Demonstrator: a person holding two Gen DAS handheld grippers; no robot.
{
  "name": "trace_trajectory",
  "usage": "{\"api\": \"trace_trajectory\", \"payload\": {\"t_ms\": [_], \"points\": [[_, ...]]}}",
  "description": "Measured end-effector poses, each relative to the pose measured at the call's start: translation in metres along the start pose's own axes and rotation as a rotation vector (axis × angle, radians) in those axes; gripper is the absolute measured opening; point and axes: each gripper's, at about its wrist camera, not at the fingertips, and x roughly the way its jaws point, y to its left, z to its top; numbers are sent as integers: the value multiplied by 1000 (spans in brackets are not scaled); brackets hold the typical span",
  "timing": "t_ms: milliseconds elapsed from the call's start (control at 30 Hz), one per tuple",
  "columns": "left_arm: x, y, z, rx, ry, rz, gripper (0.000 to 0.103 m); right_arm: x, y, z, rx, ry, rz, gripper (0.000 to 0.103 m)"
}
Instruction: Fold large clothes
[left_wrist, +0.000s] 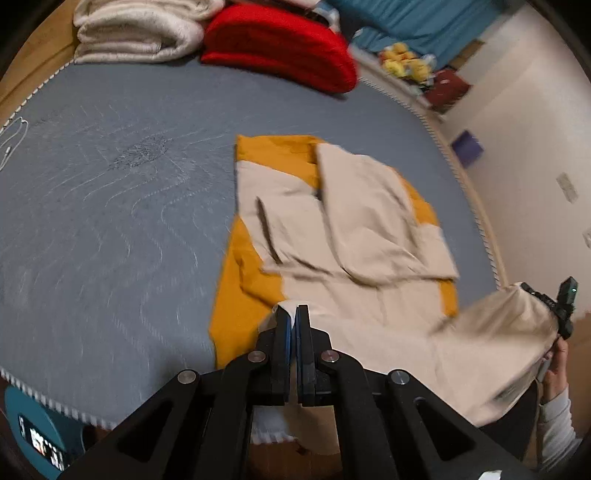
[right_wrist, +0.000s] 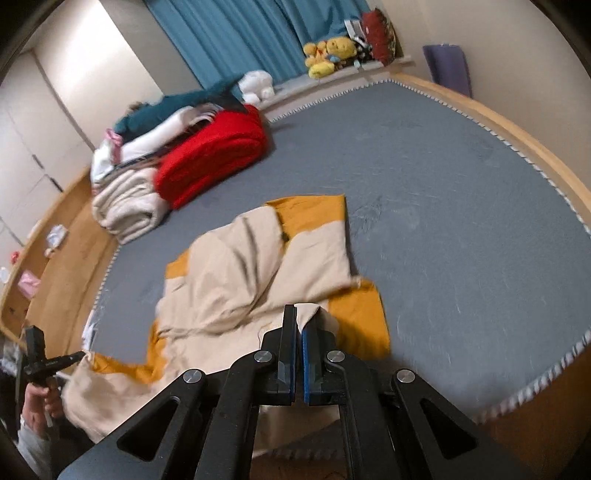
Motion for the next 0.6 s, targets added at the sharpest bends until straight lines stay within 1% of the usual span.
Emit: {"api": "trace_trajectory", "payload": {"t_ms": [100, 167, 233, 300, 367, 400, 433, 500, 567, 600], "points": [[49, 22, 41, -56, 29, 17, 1, 63, -10, 39, 9, 37, -32, 2], [76, 38, 58, -108, 40, -9, 1, 102, -20, 60, 46, 59, -45, 2], [103, 54, 66, -181, 62, -44, 2, 141, -32, 72, 87, 75, -57, 3], [128, 63, 69, -238, 110, -55, 6, 171, -40, 75, 112, 93, -63, 3], [136, 59, 72, -222, 132, -40, 6, 194, -47, 72, 114, 110, -95, 6], [138, 58, 75, -210, 132, -27, 9, 204, -50, 71, 121, 132, -102, 11], [136, 59, 76, -216, 127, -25, 12, 210, -53, 72, 130, 143, -102, 12], [131, 66, 76, -264, 115, -36, 24, 213, -61, 75, 152, 150, -94, 15], [123, 72, 76, -278, 94, -26, 26, 211, -70, 77, 190, 138, -76, 22], [116, 76, 75, -283, 72, -24, 28, 207, -73, 78, 197, 120, -83, 32]]}}
